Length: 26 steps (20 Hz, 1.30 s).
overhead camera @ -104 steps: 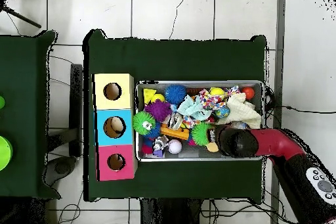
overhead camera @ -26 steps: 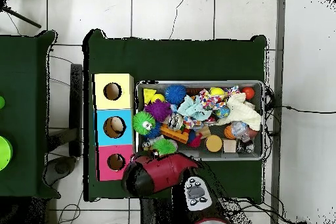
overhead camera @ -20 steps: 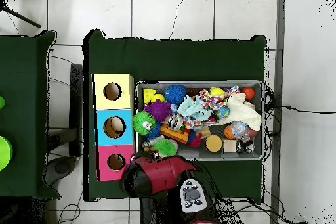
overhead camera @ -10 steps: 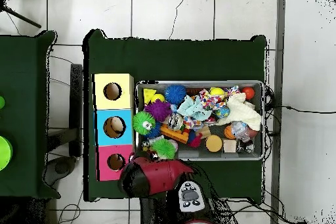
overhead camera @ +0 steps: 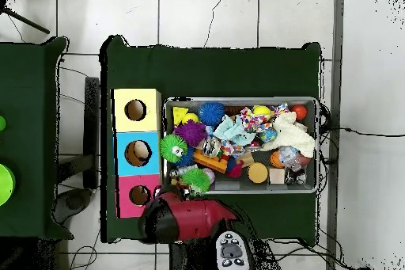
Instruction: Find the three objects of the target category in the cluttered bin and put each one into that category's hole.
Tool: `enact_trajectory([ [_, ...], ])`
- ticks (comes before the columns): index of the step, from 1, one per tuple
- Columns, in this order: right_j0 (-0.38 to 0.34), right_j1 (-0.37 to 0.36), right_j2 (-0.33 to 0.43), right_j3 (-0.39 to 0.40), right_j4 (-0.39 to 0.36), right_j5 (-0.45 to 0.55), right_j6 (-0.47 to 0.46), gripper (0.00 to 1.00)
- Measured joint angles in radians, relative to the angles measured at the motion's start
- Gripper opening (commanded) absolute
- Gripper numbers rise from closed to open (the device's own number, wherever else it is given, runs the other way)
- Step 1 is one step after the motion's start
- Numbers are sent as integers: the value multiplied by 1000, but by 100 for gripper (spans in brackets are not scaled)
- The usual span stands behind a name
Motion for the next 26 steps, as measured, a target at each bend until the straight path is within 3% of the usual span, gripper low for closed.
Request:
enact_trajectory([
  [8, -33, -41, 1, 28, 23, 45, 0, 0],
  [18, -106, 1, 36, 23, 24, 45, 0, 0],
  [26, -164, 70, 96, -40, 23, 52, 0, 0],
])
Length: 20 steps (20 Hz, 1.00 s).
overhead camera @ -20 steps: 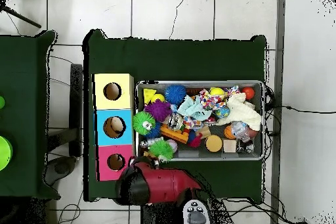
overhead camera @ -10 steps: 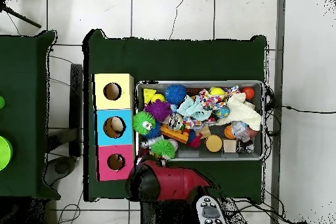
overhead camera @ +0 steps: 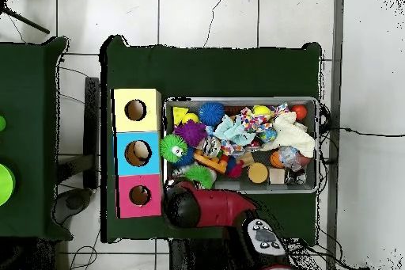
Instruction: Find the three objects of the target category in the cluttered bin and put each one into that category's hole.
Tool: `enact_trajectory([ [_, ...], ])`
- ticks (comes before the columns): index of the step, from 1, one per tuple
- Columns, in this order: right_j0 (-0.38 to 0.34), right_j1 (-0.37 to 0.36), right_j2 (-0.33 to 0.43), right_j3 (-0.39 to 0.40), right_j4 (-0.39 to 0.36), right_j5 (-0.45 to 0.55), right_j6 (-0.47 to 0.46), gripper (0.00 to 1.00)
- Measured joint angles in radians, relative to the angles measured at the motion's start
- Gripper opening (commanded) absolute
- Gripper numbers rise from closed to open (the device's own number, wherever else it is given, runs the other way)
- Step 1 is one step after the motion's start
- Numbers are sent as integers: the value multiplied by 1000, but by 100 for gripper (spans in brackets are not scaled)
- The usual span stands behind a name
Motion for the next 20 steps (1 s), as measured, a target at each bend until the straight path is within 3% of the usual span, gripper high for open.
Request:
enact_trajectory([
  [4, 3, 24, 13, -41, 0, 51, 0, 0],
  [12, 21, 35, 27, -146, -1, 294, 0, 0],
  [20, 16, 48, 52, -239, -3, 433, 0, 0],
])
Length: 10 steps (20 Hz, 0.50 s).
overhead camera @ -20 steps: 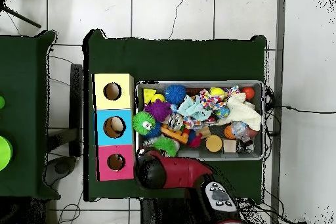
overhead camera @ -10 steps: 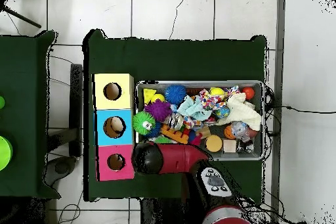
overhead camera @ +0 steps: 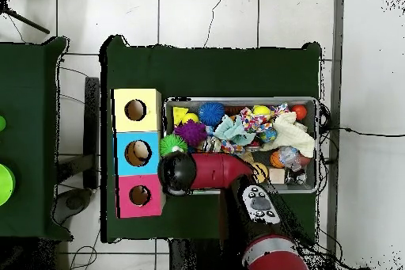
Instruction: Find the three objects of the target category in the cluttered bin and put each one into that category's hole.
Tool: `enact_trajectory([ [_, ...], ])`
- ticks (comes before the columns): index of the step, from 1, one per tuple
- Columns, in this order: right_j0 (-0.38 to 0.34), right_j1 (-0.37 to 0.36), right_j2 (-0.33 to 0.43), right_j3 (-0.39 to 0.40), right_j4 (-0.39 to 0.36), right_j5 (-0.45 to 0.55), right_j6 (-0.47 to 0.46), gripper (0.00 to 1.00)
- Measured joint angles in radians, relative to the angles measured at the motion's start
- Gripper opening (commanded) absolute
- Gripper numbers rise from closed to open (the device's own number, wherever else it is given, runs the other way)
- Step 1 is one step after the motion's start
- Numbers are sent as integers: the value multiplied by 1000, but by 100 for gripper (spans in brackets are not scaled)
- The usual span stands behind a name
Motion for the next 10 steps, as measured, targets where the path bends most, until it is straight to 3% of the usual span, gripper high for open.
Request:
enact_trajectory([
  [10, -7, 5, 30, -36, -1, 12, 0, 0],
])
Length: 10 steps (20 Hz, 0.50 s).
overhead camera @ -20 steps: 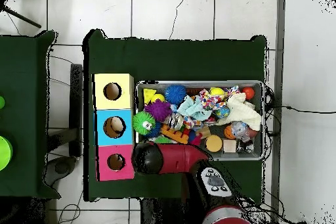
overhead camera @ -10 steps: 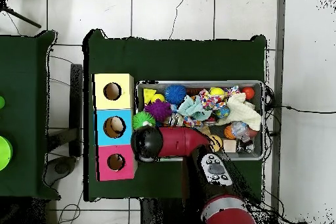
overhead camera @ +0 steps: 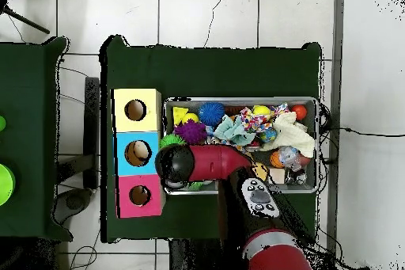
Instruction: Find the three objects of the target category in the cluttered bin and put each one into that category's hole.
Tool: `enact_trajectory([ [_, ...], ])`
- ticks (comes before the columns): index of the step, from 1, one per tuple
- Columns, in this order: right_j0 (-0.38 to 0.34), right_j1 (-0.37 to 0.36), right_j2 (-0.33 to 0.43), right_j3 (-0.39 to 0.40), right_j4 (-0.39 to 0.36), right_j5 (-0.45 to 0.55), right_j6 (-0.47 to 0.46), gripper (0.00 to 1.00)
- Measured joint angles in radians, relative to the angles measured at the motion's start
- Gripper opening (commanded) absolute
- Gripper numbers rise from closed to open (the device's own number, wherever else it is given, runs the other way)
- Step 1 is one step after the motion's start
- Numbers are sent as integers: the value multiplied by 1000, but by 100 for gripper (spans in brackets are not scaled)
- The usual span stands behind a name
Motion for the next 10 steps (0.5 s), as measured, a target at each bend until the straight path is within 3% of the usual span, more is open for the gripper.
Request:
enact_trajectory([
  [10, -1, 13, 4, -20, 0, 0, 0, 0],
])
